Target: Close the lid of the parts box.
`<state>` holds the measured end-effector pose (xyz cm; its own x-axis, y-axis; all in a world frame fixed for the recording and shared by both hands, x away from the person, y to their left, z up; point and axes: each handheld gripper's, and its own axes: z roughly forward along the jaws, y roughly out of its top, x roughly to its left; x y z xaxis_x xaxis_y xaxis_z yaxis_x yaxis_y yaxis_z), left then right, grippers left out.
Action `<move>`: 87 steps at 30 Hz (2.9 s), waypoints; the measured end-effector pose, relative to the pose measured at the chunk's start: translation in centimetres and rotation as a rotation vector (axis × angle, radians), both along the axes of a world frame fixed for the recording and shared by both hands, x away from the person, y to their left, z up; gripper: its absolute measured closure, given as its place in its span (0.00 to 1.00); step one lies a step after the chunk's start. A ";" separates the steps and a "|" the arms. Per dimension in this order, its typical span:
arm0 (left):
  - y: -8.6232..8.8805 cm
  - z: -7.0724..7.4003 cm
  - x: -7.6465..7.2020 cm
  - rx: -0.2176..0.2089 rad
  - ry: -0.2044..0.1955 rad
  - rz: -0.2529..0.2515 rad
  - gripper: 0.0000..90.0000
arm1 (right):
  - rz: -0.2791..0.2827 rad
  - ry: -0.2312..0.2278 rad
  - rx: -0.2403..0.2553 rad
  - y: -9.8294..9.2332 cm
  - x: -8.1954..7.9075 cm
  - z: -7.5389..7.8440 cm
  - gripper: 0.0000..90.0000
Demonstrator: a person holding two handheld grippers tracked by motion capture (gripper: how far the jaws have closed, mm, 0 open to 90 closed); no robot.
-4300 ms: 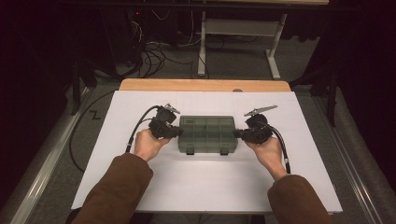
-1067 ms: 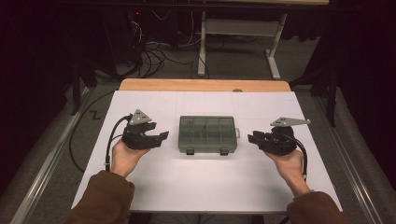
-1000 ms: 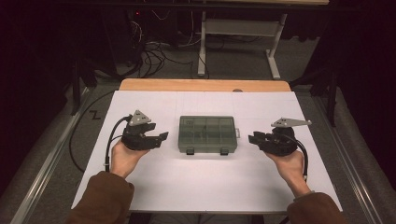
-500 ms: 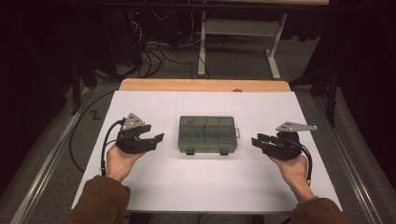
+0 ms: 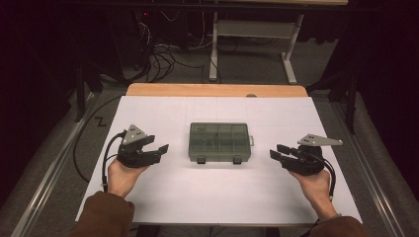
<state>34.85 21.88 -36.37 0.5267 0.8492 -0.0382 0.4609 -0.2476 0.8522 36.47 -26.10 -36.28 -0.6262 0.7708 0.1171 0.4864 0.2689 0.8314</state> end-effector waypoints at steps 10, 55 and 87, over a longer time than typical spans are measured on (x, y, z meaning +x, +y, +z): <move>1.1 -0.7 -1.2 -0.015 -0.014 0.027 0.43 | -0.011 -0.012 0.017 -0.9 -1.0 -0.6 0.63; 3.2 -4.1 -3.3 -0.050 -0.028 0.114 0.42 | -0.093 -0.064 0.046 -4.2 -3.5 -4.0 0.49; 3.8 -6.1 -3.9 -0.064 -0.022 0.160 0.42 | -0.137 -0.101 0.046 -5.3 -4.1 -6.1 0.40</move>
<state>30.99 25.67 -42.46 0.3861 0.9186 -0.0847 0.4715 -0.1176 0.8740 32.34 -31.41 -42.38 -0.5258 0.8452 0.0955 0.4290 0.1665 0.8878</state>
